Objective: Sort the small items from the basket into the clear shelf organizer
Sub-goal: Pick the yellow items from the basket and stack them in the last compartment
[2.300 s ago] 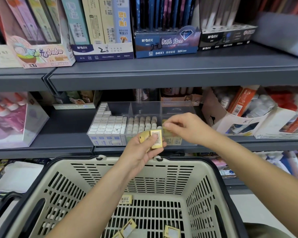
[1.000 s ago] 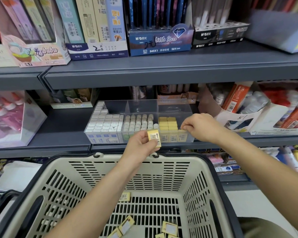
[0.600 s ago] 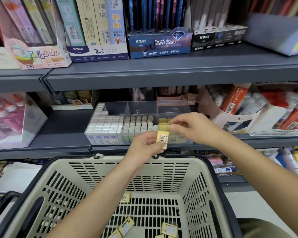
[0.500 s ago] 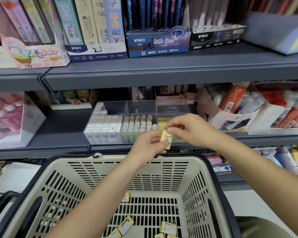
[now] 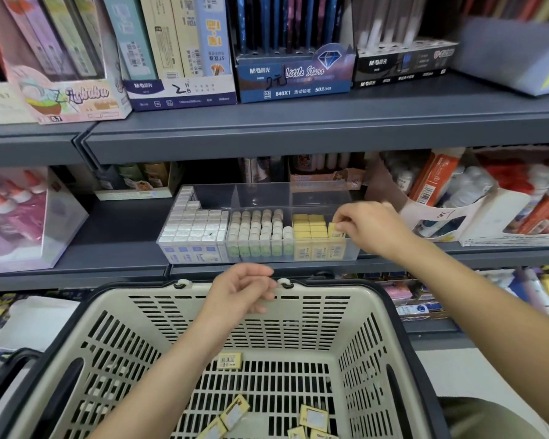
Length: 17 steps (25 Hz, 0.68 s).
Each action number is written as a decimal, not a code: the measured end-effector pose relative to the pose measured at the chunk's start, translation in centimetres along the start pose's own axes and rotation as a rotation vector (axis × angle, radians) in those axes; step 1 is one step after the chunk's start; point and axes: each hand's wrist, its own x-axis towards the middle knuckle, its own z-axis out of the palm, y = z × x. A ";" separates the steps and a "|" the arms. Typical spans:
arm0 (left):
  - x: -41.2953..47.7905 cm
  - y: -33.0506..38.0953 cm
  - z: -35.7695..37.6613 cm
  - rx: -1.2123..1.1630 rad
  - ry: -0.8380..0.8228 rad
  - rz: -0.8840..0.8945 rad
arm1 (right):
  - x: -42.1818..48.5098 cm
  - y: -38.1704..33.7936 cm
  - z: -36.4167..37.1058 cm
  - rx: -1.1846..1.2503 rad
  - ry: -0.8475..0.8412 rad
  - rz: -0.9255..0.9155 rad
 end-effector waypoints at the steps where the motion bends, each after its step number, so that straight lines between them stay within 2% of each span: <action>1: -0.5 -0.6 -0.5 0.007 0.003 -0.012 | 0.2 0.1 0.5 0.011 -0.039 0.011; 7: -2.2 -3.6 -2.2 0.094 -0.018 -0.151 | 0.7 0.4 1.0 0.007 -0.123 0.025; 8: -2.3 -4.0 -2.6 0.132 -0.039 -0.171 | 0.5 0.3 0.9 0.028 -0.095 0.032; 10: -2.5 -4.5 -3.8 0.219 -0.089 -0.202 | -0.4 -0.4 0.6 0.135 0.073 0.034; 12: -2.3 -5.3 -5.3 0.292 -0.109 -0.217 | -2.2 -2.1 0.4 0.320 0.245 0.024; 13: -2.3 -5.9 -6.1 0.336 -0.095 -0.218 | -3.3 -3.3 0.5 0.411 0.266 0.007; 15: -2.0 -7.7 -7.5 0.447 -0.039 -0.209 | -5.5 -6.5 1.1 0.528 0.163 -0.068; 17: -1.7 -10.0 -8.6 0.542 0.003 -0.203 | -7.2 -9.4 2.7 0.521 -0.072 -0.177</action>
